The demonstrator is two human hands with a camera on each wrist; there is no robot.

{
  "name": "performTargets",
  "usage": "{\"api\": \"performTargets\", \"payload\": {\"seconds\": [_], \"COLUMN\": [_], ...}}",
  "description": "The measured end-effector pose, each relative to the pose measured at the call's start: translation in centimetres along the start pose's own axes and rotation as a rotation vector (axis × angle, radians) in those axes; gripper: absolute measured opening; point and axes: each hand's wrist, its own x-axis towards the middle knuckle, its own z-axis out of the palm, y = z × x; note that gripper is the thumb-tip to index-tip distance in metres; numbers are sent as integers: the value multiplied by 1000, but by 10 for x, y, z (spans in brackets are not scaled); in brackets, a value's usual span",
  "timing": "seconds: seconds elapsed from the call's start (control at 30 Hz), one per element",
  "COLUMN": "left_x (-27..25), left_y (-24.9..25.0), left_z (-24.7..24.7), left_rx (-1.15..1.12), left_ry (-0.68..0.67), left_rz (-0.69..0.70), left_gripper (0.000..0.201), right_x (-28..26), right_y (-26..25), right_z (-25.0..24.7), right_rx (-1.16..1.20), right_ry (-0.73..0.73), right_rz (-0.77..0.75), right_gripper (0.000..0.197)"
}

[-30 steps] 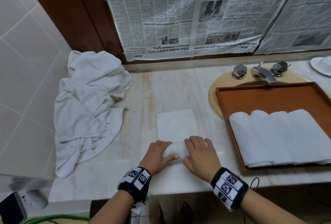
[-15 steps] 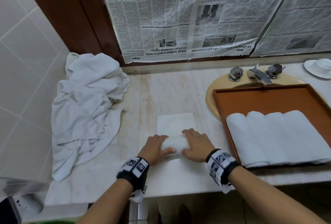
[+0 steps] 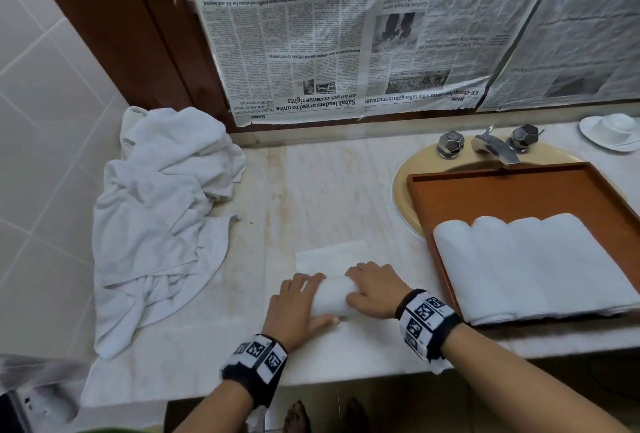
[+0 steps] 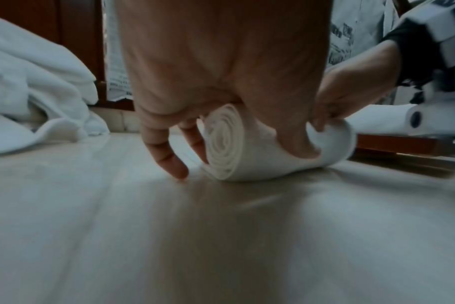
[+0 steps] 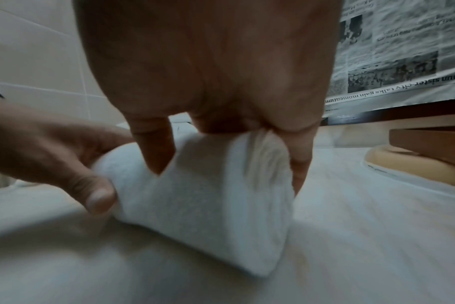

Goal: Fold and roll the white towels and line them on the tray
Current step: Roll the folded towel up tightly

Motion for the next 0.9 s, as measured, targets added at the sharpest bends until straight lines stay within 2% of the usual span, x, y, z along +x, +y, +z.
{"api": "performTargets", "payload": {"seconds": [0.07, 0.1, 0.17, 0.27, 0.33, 0.37, 0.43, 0.5, 0.57, 0.63, 0.7, 0.8, 0.87, 0.9], "left_x": [4, 8, 17, 27, 26, 22, 12, 4, 3, 12, 25, 47, 57, 60], "left_y": [-3, -3, -2, -4, -5, -5, -4, -5, -8, -11, -15, -20, -22, -23], "left_z": [-7, -12, -23, -30, -27, -24, -15, -9, -6, -9, -18, -36, -41, -42], "left_rx": [-22, -40, -78, -131, -171, -204, -250, -267, -301, -317, -290, -269, -284, -293], "left_ry": [-86, -137, -234, -303, -284, -240, -76, 68, 68, 11, -46, -138, -193, -206], "left_rz": [-11, -18, -39, -47, -50, -47, 3, 76, 65, 36, 37, 37, 36, 29], "left_gripper": [87, 86, 86, 89, 92, 93, 92, 87, 88, 90, 87, 70, 55, 50], "right_x": [-9, -15, -26, -34, -29, -25, -15, -5, 0, 1, -3, -8, -4, -1], "right_y": [-1, -4, -11, -27, -30, -28, -21, -14, -4, 4, 7, 6, 7, 7], "right_z": [2, 7, 27, 51, 58, 55, 42, 18, -1, -9, -4, 19, 27, 27], "right_rx": [91, 66, -123, -248, -243, -233, -202, -99, 63, 190, 197, -30, -116, -130], "right_ry": [-48, 21, 270, 396, 359, 335, 287, 167, 48, 8, 120, 395, 472, 450], "right_rz": [18, -1, -38, -27, 16, 26, 32, 11, 8, 12, 2, -83, -77, -63], "right_gripper": [60, 57, 56, 70, 78, 76, 66, 67, 68, 70, 78, 68, 67, 68]}}
